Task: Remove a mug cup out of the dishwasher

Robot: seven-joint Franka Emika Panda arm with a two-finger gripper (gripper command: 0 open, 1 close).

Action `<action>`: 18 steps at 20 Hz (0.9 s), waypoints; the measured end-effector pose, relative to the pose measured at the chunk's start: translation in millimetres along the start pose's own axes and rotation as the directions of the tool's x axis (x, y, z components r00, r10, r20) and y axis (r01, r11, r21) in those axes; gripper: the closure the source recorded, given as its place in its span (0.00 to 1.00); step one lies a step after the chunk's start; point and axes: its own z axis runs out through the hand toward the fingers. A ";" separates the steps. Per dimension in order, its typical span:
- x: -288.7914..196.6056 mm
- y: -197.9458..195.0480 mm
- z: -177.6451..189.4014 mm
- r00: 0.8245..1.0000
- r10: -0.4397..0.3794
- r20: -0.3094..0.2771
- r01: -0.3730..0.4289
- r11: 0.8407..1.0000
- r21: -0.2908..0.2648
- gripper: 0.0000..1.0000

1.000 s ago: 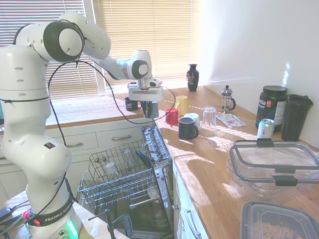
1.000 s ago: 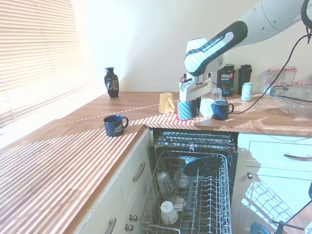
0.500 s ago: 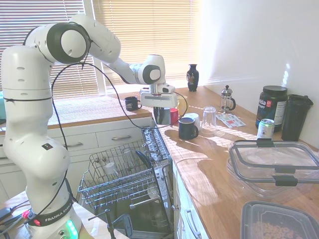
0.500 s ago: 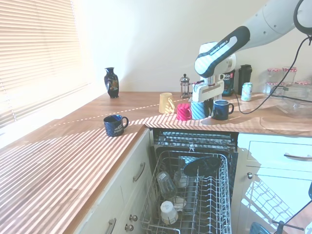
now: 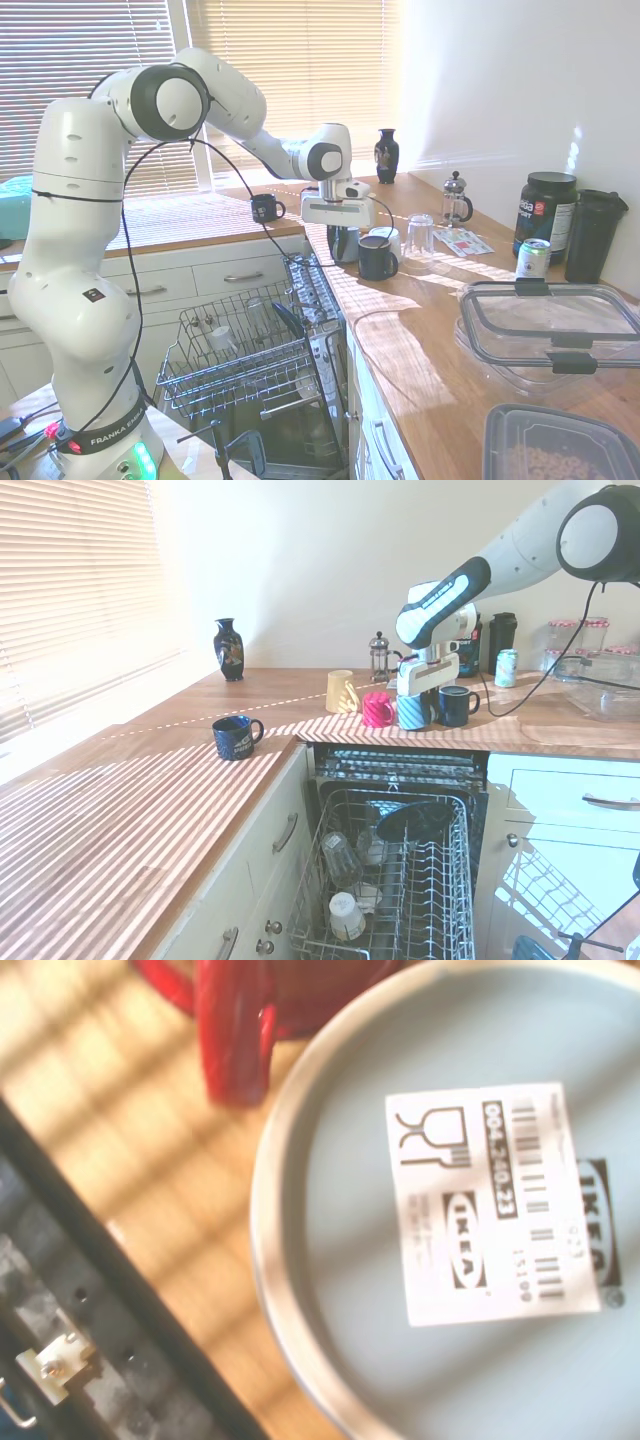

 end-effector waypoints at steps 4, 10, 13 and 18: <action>7.2 -8.3 4.9 1.000 0.007 0.015 -0.007 1.000 -0.015 0.00; 7.7 -14.0 17.7 1.000 0.012 0.023 -0.011 1.000 -0.026 0.00; 11.9 -8.3 17.4 1.000 0.026 0.015 -0.026 0.999 -0.025 0.00; 3.3 0.4 -6.9 0.999 0.048 -0.004 -0.048 0.999 -0.006 0.00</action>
